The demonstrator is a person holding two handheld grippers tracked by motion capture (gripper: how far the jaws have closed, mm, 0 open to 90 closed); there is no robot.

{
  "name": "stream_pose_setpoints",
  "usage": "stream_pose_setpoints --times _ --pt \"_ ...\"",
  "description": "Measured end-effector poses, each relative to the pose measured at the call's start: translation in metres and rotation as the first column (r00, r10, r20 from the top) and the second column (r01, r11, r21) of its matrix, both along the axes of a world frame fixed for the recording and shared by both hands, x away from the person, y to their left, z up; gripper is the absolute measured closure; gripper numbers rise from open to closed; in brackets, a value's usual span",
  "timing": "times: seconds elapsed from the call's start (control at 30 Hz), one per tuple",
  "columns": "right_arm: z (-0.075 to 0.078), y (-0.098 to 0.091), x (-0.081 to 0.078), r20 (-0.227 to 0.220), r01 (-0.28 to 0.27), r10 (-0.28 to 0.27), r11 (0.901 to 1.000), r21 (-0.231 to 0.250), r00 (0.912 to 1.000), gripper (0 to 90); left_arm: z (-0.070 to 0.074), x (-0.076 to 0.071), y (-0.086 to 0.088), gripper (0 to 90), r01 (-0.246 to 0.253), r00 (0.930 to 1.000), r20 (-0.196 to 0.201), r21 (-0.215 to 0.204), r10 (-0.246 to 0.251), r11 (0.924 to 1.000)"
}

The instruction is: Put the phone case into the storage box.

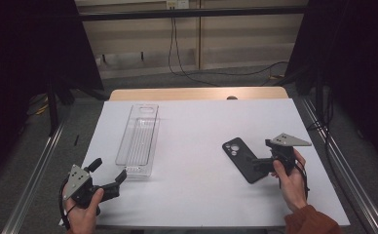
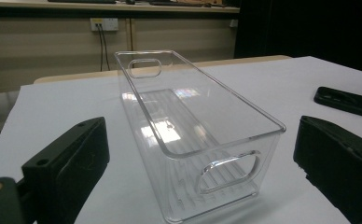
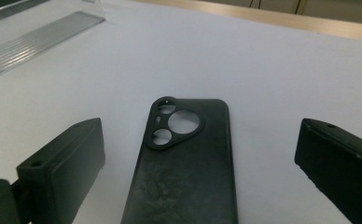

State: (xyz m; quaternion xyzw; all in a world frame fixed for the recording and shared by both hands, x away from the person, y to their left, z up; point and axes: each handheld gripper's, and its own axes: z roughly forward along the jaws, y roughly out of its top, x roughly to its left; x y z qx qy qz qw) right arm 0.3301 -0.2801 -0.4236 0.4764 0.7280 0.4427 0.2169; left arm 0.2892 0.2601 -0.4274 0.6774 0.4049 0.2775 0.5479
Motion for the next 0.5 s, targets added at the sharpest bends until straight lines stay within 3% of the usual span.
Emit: stream_pose_setpoints --times 0.17,0.27,0.4,0.5 --pt "0.002 0.001 0.010 -0.029 0.011 -0.011 0.9999 -0.003 0.9995 1.3 0.000 0.000 0.000 3.5 0.001 1.0000 0.000 -0.004 -0.001 1.0000" --pt "0.002 0.002 0.018 -0.088 -0.025 0.025 0.9997 0.000 0.9958 2.0 0.000 0.000 0.000 3.5 0.001 1.0000 0.000 -0.002 -0.001 1.0000" --pt "0.003 0.006 0.023 -0.104 -0.019 0.016 0.9996 -0.022 0.9945 1.5 0.000 0.000 0.001 3.5 0.001 1.0000 0.000 0.000 -0.001 1.0000" --pt "0.003 0.007 0.027 -0.150 -0.032 0.027 0.9990 -0.032 0.9884 2.1 0.000 0.000 0.001 3.5 -0.001 1.0000 0.000 0.001 0.001 1.0000"
